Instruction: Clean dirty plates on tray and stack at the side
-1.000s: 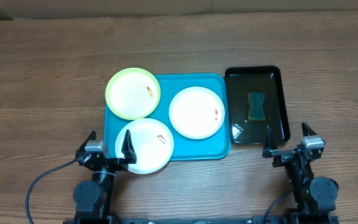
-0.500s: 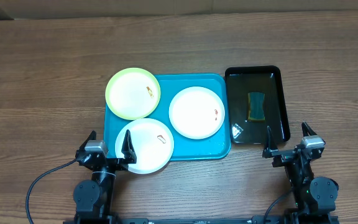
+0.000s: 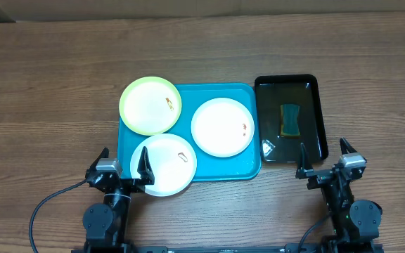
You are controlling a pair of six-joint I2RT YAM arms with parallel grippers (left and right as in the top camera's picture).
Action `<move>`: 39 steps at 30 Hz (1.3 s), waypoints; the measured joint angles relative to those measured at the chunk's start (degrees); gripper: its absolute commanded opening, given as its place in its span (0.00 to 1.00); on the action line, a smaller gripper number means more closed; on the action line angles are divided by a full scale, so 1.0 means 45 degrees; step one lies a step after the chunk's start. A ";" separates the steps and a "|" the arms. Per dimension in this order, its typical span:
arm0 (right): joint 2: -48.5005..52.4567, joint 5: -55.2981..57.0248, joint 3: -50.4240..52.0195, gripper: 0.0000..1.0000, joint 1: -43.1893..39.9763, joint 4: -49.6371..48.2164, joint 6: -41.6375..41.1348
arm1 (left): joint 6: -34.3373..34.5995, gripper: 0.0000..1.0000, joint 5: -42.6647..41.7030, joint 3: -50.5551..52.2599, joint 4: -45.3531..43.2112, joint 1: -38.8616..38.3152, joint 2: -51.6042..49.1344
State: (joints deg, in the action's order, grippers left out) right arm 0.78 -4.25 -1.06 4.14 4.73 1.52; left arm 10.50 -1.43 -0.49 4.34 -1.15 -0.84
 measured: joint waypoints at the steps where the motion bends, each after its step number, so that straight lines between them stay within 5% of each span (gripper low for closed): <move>1: 0.0000 0.0000 0.0000 1.00 0.0131 0.0000 0.0000 | 0.0000 1.00 0.0000 0.0000 0.0000 0.0000 0.0000; 39: 0.0000 -0.0005 0.0000 1.00 0.0340 0.0000 0.0000 | 0.0000 1.00 0.0000 0.0000 0.0000 0.0000 0.0000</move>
State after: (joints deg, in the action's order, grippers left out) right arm 0.78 -4.27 -1.06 5.67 4.73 1.52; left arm 10.50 -1.43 -0.49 4.34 -1.15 -0.84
